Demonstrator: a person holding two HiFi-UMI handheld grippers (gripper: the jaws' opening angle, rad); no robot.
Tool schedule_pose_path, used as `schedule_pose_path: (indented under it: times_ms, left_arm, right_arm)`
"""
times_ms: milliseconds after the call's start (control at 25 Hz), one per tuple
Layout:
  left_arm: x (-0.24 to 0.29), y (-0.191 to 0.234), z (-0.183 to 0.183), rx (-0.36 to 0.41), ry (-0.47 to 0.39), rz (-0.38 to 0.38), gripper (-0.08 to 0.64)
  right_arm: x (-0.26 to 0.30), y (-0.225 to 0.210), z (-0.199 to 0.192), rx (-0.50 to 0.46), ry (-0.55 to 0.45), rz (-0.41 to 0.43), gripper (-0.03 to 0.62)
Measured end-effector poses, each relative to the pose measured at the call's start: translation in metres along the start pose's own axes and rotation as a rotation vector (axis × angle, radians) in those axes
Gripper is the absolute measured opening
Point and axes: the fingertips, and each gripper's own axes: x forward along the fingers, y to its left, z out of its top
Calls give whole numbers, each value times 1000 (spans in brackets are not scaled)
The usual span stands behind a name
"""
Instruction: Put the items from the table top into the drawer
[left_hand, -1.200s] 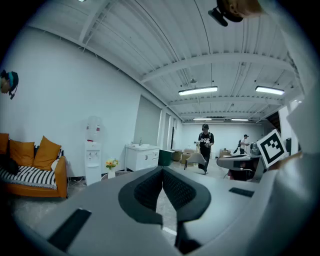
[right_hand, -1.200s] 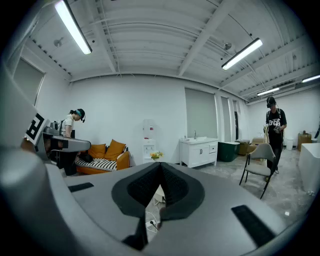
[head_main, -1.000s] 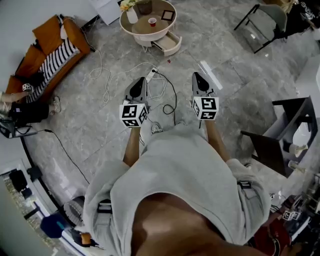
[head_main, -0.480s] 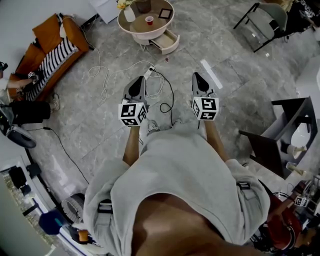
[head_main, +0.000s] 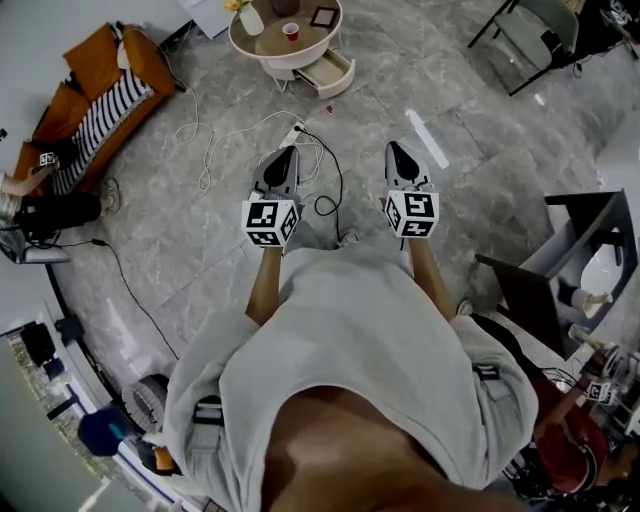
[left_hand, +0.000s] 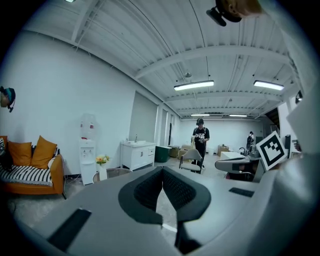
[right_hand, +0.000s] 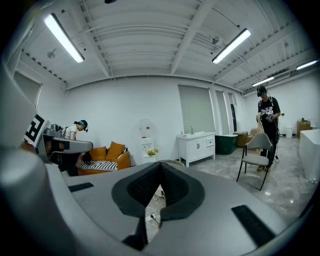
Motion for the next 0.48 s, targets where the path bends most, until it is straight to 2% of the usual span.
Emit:
schedule_pose_path:
  times_ms: [480]
  left_arm:
    - [32,-12,7,29,13,-32,16]
  right_arm:
    - [6,-26,-3,34,-9,-20,23]
